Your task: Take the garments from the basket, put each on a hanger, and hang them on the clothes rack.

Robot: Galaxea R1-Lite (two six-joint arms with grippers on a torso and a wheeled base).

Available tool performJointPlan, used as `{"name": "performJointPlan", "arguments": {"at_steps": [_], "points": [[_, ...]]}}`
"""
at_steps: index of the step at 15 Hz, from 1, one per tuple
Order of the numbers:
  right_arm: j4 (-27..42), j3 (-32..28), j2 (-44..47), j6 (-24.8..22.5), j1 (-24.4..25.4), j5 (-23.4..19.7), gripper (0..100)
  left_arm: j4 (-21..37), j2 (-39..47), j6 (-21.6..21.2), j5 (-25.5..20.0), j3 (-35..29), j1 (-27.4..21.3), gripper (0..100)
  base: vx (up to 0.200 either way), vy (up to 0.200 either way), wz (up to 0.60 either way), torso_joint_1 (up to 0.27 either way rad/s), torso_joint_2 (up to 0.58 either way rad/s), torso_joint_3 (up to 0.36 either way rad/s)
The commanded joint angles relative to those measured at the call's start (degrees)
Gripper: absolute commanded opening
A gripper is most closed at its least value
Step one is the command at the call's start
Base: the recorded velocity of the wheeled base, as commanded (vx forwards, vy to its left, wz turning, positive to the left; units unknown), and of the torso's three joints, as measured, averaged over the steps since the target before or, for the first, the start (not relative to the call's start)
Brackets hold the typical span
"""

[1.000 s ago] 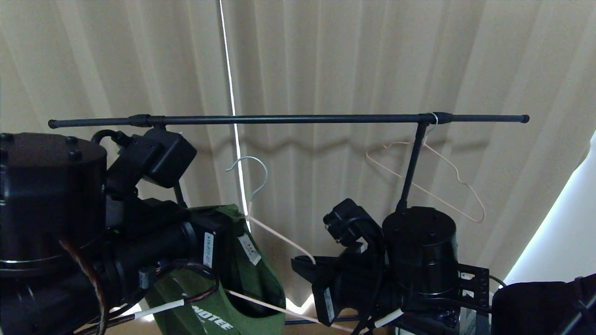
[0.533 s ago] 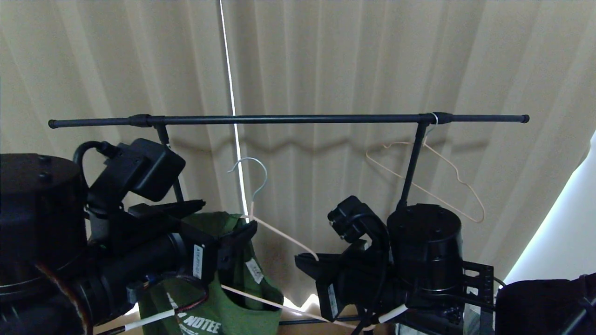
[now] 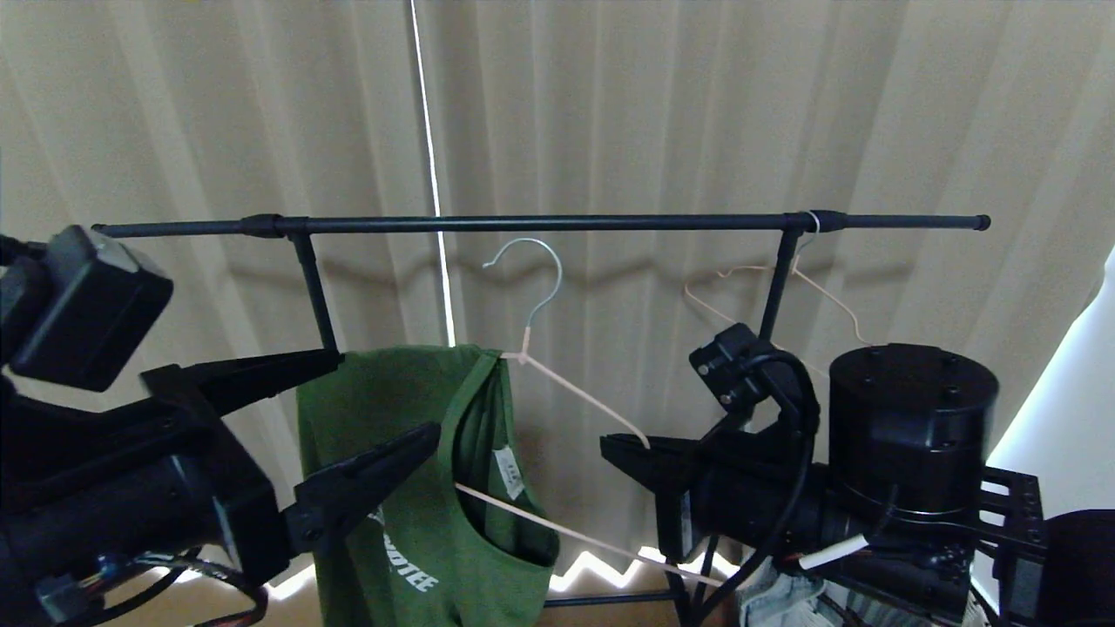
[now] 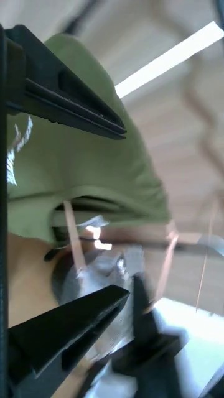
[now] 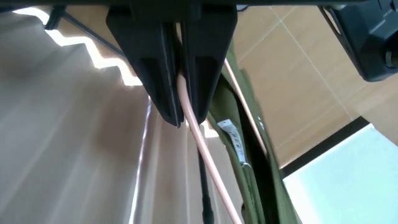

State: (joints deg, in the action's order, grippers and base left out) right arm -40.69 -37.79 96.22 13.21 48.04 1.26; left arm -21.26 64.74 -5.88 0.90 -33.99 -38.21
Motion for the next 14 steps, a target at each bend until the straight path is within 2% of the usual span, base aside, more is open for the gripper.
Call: {"name": "performJointPlan", "arguments": {"at_steps": [1,3,4,5,6,7,12,14], "points": [[0.8,1.8,-4.4,-1.1,-0.9,-0.1,0,0.0,-5.2,-4.6,-7.0,2.2,6.9,100,0.000,0.000,0.00,0.000,0.00,0.000],[4.1,1.4,-6.4,-2.8,-2.3,-0.4,0,0.0,-4.1,-12.3,-15.4,0.4,14.8,100,0.000,0.000,0.00,0.000,0.00,0.000],[4.7,1.1,-6.7,-3.3,-2.3,-0.5,0,0.1,-2.4,-17.1,-16.5,0.4,17.0,100,0.000,0.000,0.00,0.000,0.00,0.000],[4.7,1.0,-6.7,-4.5,-2.2,-0.5,0,0.1,-0.1,-24.0,-16.6,0.3,18.9,100,0.000,0.000,0.00,0.000,0.00,0.000],[4.7,0.9,-6.2,-5.7,-2.2,-0.6,0,0.0,2.0,-29.6,-16.6,0.0,19.1,100,0.000,0.000,0.00,0.000,0.00,0.000],[4.7,0.5,-6.0,-6.3,-2.1,-0.6,0,0.0,3.9,-33.3,-16.6,-0.9,19.0,100,0.000,0.000,0.00,0.000,0.00,0.000],[4.7,-1.7,-4.8,-6.4,0.4,-0.6,0,0.0,11.8,-42.3,-16.4,-6.5,17.6,100,0.000,0.000,0.00,0.000,0.00,0.000],[4.7,-2.0,-4.1,-6.4,1.2,-0.6,0,0.0,12.7,-43.3,-16.3,-7.3,17.5,100,0.000,0.000,0.00,0.000,0.00,0.000]]}}
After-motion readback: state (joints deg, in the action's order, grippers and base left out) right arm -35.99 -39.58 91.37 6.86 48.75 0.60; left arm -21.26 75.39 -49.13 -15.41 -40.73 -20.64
